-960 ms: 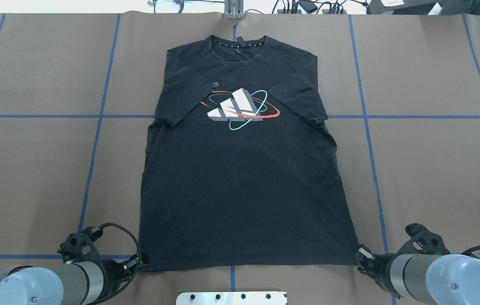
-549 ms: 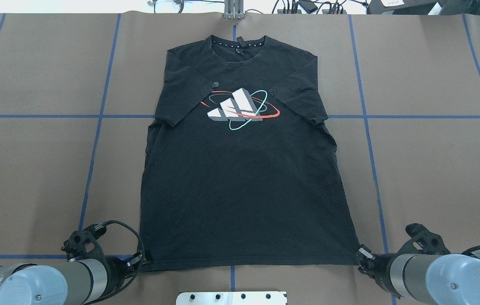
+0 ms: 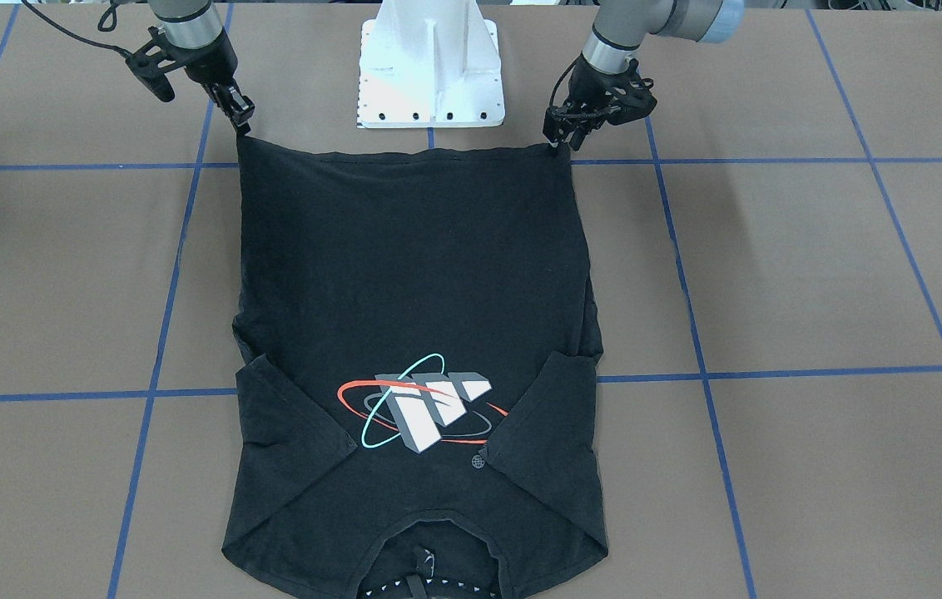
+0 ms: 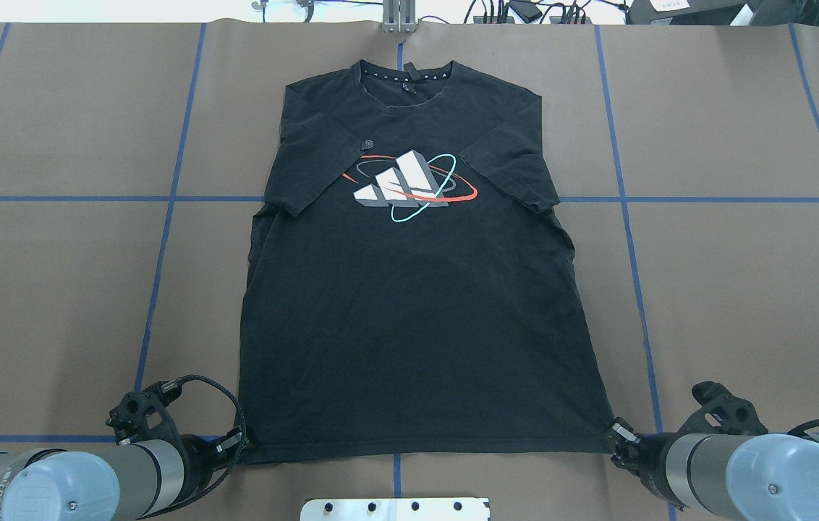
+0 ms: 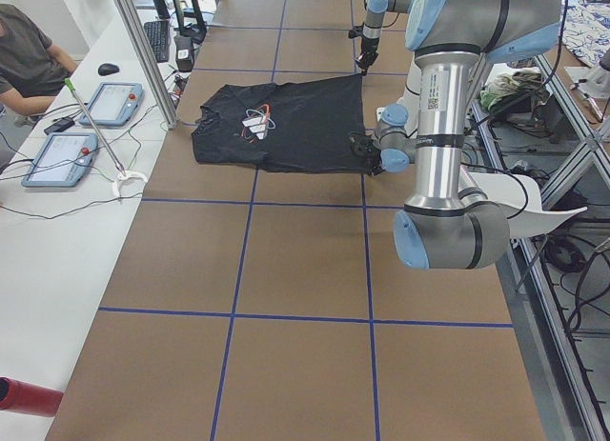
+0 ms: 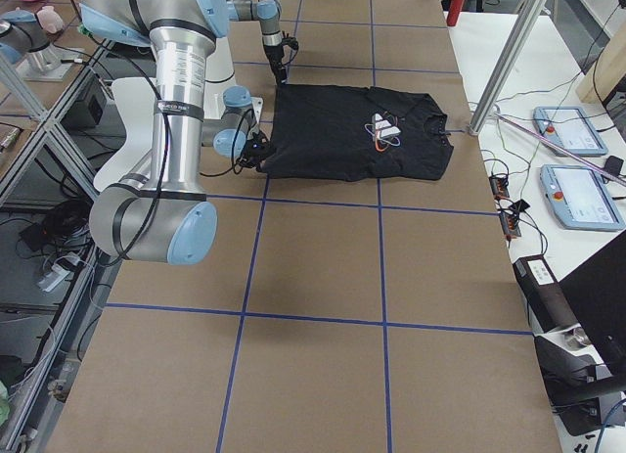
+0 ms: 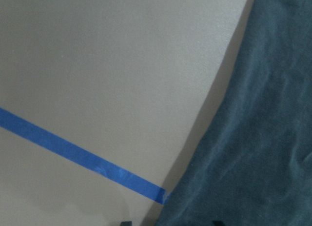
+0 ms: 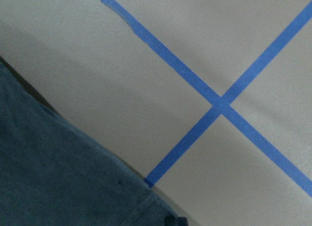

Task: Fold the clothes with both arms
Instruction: 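Grasp the hem corners nearest the robot with both grippers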

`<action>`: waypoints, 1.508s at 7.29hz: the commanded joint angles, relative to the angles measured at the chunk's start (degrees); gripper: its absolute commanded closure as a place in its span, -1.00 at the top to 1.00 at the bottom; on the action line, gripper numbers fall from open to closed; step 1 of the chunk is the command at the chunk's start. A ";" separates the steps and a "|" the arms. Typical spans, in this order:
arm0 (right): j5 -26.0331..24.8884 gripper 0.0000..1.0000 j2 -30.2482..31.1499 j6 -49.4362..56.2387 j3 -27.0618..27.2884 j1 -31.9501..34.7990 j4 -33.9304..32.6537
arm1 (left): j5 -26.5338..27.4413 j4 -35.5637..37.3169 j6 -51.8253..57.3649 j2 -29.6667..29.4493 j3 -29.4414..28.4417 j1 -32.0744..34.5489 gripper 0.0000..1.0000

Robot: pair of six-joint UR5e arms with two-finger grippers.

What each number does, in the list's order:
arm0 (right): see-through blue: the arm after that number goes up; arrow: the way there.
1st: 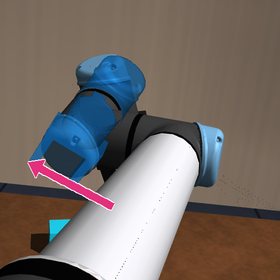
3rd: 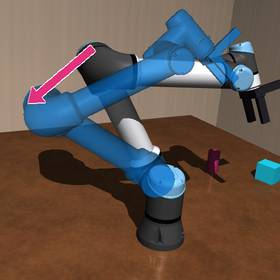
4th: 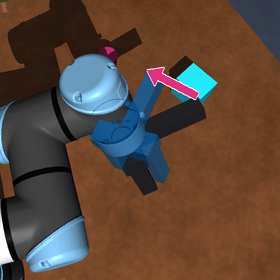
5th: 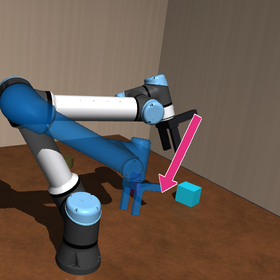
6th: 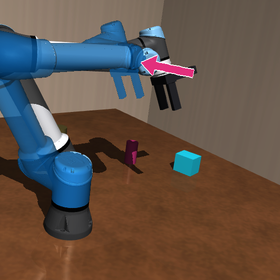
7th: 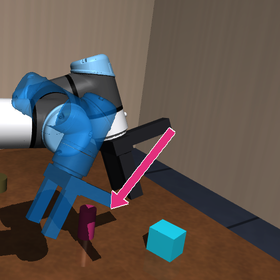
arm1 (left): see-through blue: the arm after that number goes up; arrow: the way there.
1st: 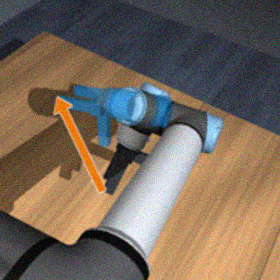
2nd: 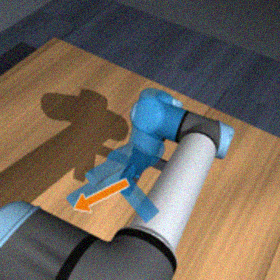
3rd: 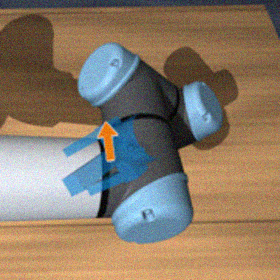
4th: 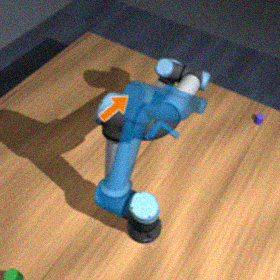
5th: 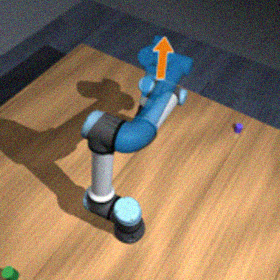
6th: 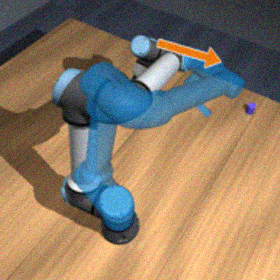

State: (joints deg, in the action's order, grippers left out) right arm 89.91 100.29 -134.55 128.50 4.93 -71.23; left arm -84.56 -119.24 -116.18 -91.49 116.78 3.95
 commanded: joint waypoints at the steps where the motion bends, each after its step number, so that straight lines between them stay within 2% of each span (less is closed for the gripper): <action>1: 0.00 -1.00 -0.09 -0.01 0.00 -0.01 0.04 | 0.01 0.06 -0.01 -0.09 -0.06 0.01 -0.45; 2: 0.00 -1.00 -0.09 -0.01 -0.09 -0.01 0.04 | -0.08 0.06 -0.01 -0.09 0.03 0.01 -0.79; 3: 0.00 -1.00 -0.18 -0.01 -0.09 -0.01 0.04 | -0.17 0.06 -0.10 -0.18 0.12 -0.08 -1.00; 4: 0.00 -1.00 -0.18 -0.01 -0.09 -0.01 0.04 | -0.26 0.06 -0.02 -0.18 0.81 0.09 -1.00; 7: 0.96 -1.00 0.52 0.08 1.83 0.61 0.04 | -0.70 1.20 0.07 0.96 8.45 0.71 -1.00; 9: 1.32 -1.00 3.85 0.08 5.34 0.00 0.04 | -2.79 1.29 0.16 1.93 12.05 0.97 -1.00; 11: 4.38 -1.00 6.13 -0.01 9.46 -0.01 -0.05 | -3.86 1.82 0.07 3.06 16.97 1.06 -1.00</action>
State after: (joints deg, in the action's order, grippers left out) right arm 92.65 104.42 -134.53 134.98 4.99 -71.25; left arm -87.71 -117.81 -116.07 -89.30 130.52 4.95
